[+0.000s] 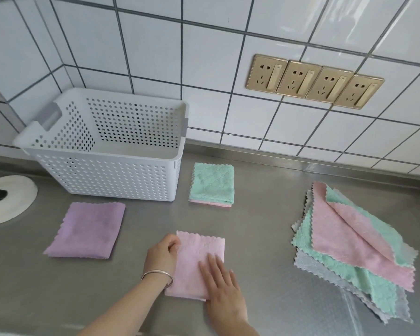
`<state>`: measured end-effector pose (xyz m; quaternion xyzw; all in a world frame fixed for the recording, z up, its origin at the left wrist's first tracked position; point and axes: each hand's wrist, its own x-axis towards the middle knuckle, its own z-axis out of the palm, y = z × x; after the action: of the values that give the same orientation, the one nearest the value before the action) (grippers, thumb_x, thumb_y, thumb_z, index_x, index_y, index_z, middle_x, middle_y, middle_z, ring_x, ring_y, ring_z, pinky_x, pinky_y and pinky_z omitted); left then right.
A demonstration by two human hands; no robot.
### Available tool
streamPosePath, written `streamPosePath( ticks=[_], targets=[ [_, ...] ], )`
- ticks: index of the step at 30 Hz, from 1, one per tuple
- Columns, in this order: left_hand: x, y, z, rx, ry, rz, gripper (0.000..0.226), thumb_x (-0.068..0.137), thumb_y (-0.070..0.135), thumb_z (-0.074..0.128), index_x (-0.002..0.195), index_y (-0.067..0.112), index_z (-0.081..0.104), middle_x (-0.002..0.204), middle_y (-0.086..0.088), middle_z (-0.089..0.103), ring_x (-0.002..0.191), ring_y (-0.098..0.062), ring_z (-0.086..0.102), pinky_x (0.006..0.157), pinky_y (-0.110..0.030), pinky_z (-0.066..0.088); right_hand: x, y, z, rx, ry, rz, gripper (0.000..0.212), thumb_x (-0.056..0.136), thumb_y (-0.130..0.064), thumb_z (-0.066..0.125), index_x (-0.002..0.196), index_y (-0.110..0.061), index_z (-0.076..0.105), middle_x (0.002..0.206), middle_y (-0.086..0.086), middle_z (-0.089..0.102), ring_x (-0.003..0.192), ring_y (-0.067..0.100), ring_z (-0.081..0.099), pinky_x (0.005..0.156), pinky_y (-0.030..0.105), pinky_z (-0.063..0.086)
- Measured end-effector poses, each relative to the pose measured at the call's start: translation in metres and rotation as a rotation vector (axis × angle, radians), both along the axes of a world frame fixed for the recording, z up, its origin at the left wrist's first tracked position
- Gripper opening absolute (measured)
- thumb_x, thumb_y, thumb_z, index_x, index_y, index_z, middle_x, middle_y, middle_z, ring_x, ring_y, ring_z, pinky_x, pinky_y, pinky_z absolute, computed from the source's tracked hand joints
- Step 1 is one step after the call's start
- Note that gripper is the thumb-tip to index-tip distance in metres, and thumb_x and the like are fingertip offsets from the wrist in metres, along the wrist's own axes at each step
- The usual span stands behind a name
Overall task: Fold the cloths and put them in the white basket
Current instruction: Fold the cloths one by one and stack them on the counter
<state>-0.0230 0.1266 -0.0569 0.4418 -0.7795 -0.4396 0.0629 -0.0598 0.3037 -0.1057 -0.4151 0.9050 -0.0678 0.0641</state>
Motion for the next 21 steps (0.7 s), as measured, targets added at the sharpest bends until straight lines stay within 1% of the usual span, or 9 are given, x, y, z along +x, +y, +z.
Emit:
streamPosePath(
  ticks=[3, 8, 10, 12, 14, 16, 17, 19, 21],
  targets=[
    [0.001, -0.002, -0.007, -0.013, -0.036, -0.007, 0.024, 0.085, 0.000, 0.050, 0.088, 0.013, 0.069, 0.092, -0.008, 0.071, 0.076, -0.023, 0.055, 0.067, -0.022, 0.036, 0.002, -0.002, -0.002, 0.011, -0.013, 0.002, 0.097, 0.056, -0.022, 0.032, 0.148, -0.025, 0.003, 0.157, -0.002, -0.007, 0.145, 0.015, -0.011, 0.096, 0.038, 0.025],
    [0.006, 0.000, -0.015, 0.026, -0.062, -0.002, 0.021, 0.085, 0.005, 0.050, 0.090, 0.015, 0.067, 0.093, -0.003, 0.069, 0.084, -0.024, 0.060, 0.069, -0.021, 0.037, 0.001, 0.002, -0.003, 0.057, -0.044, 0.020, 0.100, 0.055, -0.026, 0.035, 0.148, -0.024, 0.000, 0.157, -0.003, -0.009, 0.145, 0.014, -0.011, 0.095, 0.036, 0.026],
    [0.007, 0.002, -0.016, 0.049, -0.054, -0.024, 0.016, 0.082, 0.009, 0.055, 0.089, 0.018, 0.065, 0.090, -0.002, 0.067, 0.085, -0.024, 0.061, 0.070, -0.021, 0.038, 0.001, 0.001, -0.001, 0.057, -0.062, 0.013, 0.102, 0.055, -0.032, 0.038, 0.148, -0.023, -0.001, 0.157, -0.003, -0.009, 0.145, 0.014, -0.011, 0.095, 0.040, 0.025],
    [0.008, 0.002, -0.018, 0.046, -0.071, -0.057, 0.021, 0.078, 0.012, 0.060, 0.098, 0.016, 0.064, 0.098, -0.004, 0.067, 0.084, -0.023, 0.058, 0.073, -0.023, 0.041, 0.002, 0.002, 0.000, 0.028, -0.074, 0.020, 0.102, 0.056, -0.042, 0.044, 0.148, -0.023, 0.003, 0.158, -0.003, -0.006, 0.145, 0.013, -0.009, 0.099, 0.039, 0.024],
    [0.010, 0.003, -0.021, 0.015, -0.082, -0.058, 0.033, 0.076, 0.015, 0.063, 0.108, 0.016, 0.058, 0.107, -0.003, 0.063, 0.093, -0.025, 0.059, 0.079, -0.028, 0.045, 0.003, 0.004, 0.005, 0.001, -0.077, 0.027, 0.095, 0.059, -0.055, 0.047, 0.146, -0.026, 0.021, 0.157, -0.004, 0.013, 0.145, 0.013, 0.001, 0.105, 0.032, 0.028],
    [0.014, 0.005, -0.021, -0.083, -0.110, -0.013, 0.041, 0.073, 0.023, 0.066, 0.112, 0.018, 0.054, 0.110, -0.001, 0.058, 0.100, -0.025, 0.057, 0.080, -0.033, 0.048, 0.002, 0.006, 0.006, -0.078, -0.051, 0.011, 0.080, 0.065, -0.060, 0.047, 0.136, -0.024, 0.044, 0.143, -0.002, 0.045, 0.137, 0.017, 0.028, 0.100, 0.026, 0.036],
    [0.017, 0.007, -0.021, -0.152, -0.142, 0.015, 0.043, 0.071, 0.028, 0.068, 0.111, 0.018, 0.055, 0.110, -0.002, 0.056, 0.103, -0.026, 0.055, 0.079, -0.035, 0.048, 0.000, 0.007, 0.010, -0.118, -0.063, -0.035, 0.072, 0.067, -0.058, 0.047, 0.129, -0.021, 0.049, 0.132, 0.000, 0.056, 0.124, 0.017, 0.044, 0.092, 0.024, 0.044],
    [0.024, 0.011, -0.018, -0.245, -0.224, 0.044, 0.044, 0.067, 0.039, 0.070, 0.103, 0.017, 0.059, 0.108, -0.005, 0.054, 0.105, -0.028, 0.050, 0.077, -0.037, 0.047, -0.003, 0.004, 0.020, -0.184, -0.092, -0.213, 0.052, 0.071, -0.048, 0.048, 0.115, -0.020, 0.051, 0.111, 0.000, 0.063, 0.098, 0.016, 0.059, 0.075, 0.023, 0.052],
    [0.029, 0.017, -0.018, -0.255, -0.318, 0.006, 0.045, 0.066, 0.052, 0.068, 0.098, 0.021, 0.061, 0.110, -0.002, 0.051, 0.106, -0.026, 0.047, 0.078, -0.034, 0.046, -0.009, -0.003, 0.028, -0.158, -0.215, -0.444, 0.034, 0.082, -0.037, 0.050, 0.111, -0.019, 0.053, 0.107, -0.001, 0.055, 0.101, 0.019, 0.055, 0.082, 0.026, 0.046]
  ],
)
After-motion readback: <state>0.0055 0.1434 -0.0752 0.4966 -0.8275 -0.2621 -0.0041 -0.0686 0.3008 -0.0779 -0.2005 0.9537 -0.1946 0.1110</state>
